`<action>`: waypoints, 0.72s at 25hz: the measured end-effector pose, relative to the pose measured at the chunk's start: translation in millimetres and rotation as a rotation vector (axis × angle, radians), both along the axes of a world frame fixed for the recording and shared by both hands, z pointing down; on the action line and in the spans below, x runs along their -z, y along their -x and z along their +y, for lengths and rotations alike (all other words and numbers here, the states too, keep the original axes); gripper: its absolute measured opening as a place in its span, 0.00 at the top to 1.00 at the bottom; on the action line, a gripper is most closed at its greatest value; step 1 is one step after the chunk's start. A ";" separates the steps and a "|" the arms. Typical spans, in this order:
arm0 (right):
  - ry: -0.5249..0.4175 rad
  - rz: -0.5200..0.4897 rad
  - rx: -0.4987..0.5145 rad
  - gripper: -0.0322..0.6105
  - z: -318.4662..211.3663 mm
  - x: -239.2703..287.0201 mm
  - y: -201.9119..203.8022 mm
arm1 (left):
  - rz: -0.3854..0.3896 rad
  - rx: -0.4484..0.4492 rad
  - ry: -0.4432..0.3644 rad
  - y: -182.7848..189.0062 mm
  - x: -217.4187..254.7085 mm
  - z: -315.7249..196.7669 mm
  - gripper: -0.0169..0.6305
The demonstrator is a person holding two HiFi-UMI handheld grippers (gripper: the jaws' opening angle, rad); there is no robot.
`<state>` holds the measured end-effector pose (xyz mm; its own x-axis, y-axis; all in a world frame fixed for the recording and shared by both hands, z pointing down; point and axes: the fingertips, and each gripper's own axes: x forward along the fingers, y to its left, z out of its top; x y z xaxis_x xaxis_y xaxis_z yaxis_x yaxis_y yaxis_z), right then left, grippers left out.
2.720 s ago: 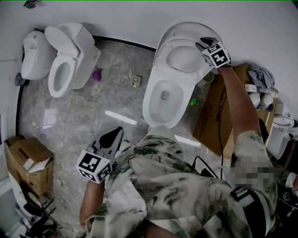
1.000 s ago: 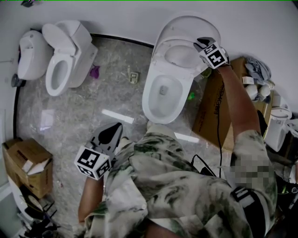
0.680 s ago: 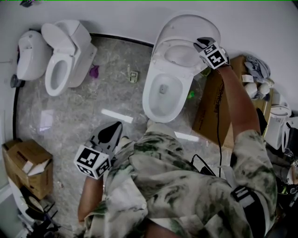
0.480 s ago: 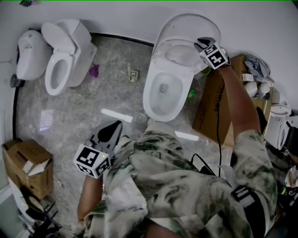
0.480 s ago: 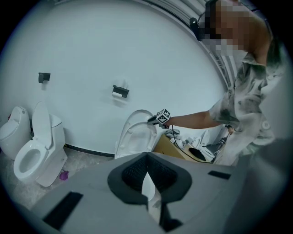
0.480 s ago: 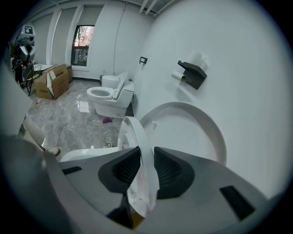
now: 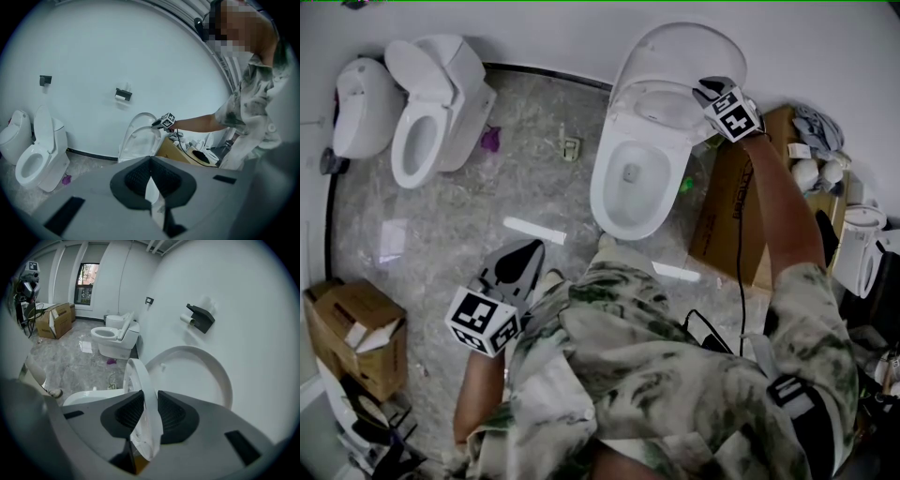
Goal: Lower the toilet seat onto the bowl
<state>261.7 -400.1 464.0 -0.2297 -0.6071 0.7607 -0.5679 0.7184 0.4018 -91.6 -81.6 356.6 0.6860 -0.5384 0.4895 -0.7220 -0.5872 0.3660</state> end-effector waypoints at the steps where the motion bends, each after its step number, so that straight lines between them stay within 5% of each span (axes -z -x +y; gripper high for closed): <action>1: 0.000 0.002 0.000 0.78 2.3 -0.3 1.0 | 0.000 0.000 0.000 2.0 0.1 1.9 0.94; 18: -0.003 0.042 0.021 0.78 40.9 -5.3 19.0 | 0.002 -0.018 0.007 19.7 -0.4 28.4 0.94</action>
